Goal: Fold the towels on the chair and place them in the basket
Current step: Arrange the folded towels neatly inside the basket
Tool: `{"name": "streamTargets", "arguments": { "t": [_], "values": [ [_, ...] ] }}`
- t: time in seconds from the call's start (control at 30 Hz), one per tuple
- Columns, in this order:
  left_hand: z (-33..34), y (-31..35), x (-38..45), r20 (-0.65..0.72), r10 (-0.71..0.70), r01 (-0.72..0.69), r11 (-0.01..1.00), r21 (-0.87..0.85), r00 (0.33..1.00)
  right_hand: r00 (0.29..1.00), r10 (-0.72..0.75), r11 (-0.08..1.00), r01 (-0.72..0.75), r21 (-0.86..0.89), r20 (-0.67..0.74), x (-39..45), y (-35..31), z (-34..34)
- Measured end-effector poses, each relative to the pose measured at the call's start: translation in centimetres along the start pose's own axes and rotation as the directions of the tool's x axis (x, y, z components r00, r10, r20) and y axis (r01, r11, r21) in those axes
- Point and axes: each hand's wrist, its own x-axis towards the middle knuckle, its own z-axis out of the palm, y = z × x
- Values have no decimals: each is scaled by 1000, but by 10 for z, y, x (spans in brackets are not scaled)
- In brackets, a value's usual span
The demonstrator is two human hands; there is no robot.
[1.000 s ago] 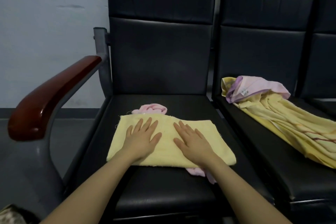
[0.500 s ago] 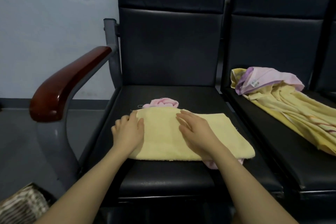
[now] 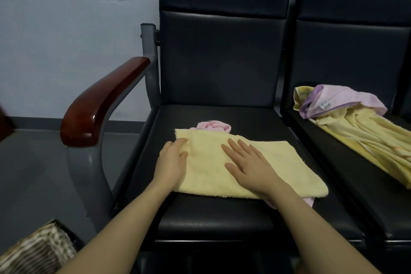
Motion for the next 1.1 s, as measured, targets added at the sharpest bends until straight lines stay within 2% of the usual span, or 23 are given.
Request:
{"name": "streamTargets", "arguments": {
  "t": [0.13, 0.27, 0.33, 0.37, 0.43, 0.47, 0.5, 0.57, 0.63, 0.77, 0.87, 0.93, 1.03, 1.1],
  "values": [
    [-25, 8, 9, -145, 46, -66, 988, -140, 988, 1000, 20, 998, -19, -57, 21, 12, -15, 11],
    [-43, 19, 9, -200, 193, -219, 968, -120, 961, 998, 64, 998, -63, -26, 27, 33, -41, 20],
    [-47, 27, 9, -216, 256, -284, 952, -110, 942, 999, 53, 992, -53, 117, -1, 42, -49, 19],
    [-47, 31, 9, -219, 284, -311, 945, -102, 933, 998, 60, 966, -49, 254, -35, 44, -51, 18],
    [-44, 42, 9, -222, 329, -355, 931, -87, 918, 981, 143, 824, -45, 565, -132, 40, -50, 10],
    [-41, 48, 9, -223, 352, -377, 922, -83, 909, 961, 217, 753, -53, 656, -171, 36, -47, 5],
    [-37, 55, 9, -216, 375, -399, 913, -81, 901, 937, 278, 738, -66, 671, -214, 30, -42, 0],
    [-27, 70, 10, -172, 423, -439, 895, -72, 890, 904, 331, 838, -149, 525, -271, 19, -24, -10],
    [-10, 85, 10, -109, 471, -479, 875, -64, 875, 898, 364, 892, -260, 370, -247, 4, 0, -20],
    [37, 115, 9, -17, 470, -470, 882, -23, 882, 865, 480, 860, -431, 274, -144, -22, 44, -28],
    [65, 135, 6, 19, 440, -439, 897, -49, 898, 879, 475, 835, -434, 338, -45, -36, 64, -26],
    [80, 147, 6, 46, 409, -407, 912, -50, 911, 886, 463, 792, -405, 457, -16, -42, 72, -21],
    [97, 160, 6, 94, 369, -367, 929, -33, 925, 830, 551, 653, -368, 662, -82, -47, 85, -17],
    [105, 165, 6, 192, 366, -372, 928, -4, 910, 798, 593, 583, -335, 740, -106, -48, 92, -15]
  ]
}}
